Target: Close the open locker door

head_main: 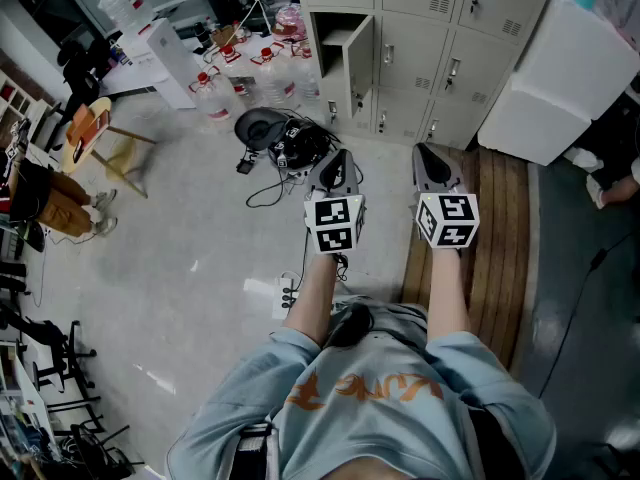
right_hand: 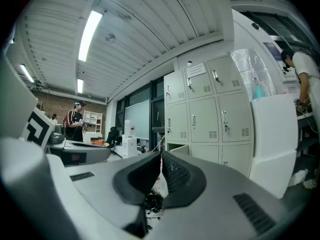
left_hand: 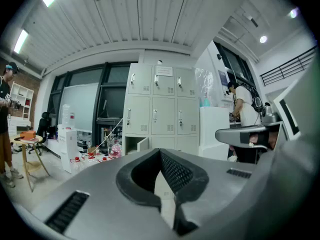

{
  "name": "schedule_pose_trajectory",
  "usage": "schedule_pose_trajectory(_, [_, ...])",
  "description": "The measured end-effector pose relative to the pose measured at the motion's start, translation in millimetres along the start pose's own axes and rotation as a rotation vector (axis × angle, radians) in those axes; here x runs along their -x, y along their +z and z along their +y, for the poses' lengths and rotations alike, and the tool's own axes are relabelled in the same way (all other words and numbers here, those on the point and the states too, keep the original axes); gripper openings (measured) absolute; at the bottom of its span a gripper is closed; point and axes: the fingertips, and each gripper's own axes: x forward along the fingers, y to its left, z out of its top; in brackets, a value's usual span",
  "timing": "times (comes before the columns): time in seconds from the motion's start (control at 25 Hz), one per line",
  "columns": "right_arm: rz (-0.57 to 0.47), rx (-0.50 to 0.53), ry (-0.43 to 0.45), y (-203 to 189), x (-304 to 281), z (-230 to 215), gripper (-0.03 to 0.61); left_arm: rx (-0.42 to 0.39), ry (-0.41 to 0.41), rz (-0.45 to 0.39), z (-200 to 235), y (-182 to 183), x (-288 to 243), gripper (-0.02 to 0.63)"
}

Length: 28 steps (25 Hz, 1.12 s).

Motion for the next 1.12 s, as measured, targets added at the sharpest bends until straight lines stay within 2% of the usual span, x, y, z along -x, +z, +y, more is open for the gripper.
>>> schedule_pose_trajectory(0.36, [-0.014,-0.018,0.013,0.3,-8.1,5.5,0.032,0.024,-0.031,-0.003,2.2,-0.3,0.6,0.021])
schedule_pose_trajectory(0.6, [-0.037,-0.034,0.006,6.3,-8.9,6.6,0.032,0.123,-0.016,0.01,25.4,-8.3,4.4,0.021])
schedule_pose_trajectory(0.76, [-0.038,-0.034,-0.005,6.3,-9.5,3.6,0.032,0.121,0.009,0.015,35.2,-8.6,4.2,0.021])
schedule_pose_trajectory(1.12, [-0.024,-0.041,-0.006,-1.1,-18.9,4.8,0.034,0.099,-0.026,0.027,32.2,-14.6,-9.8,0.021])
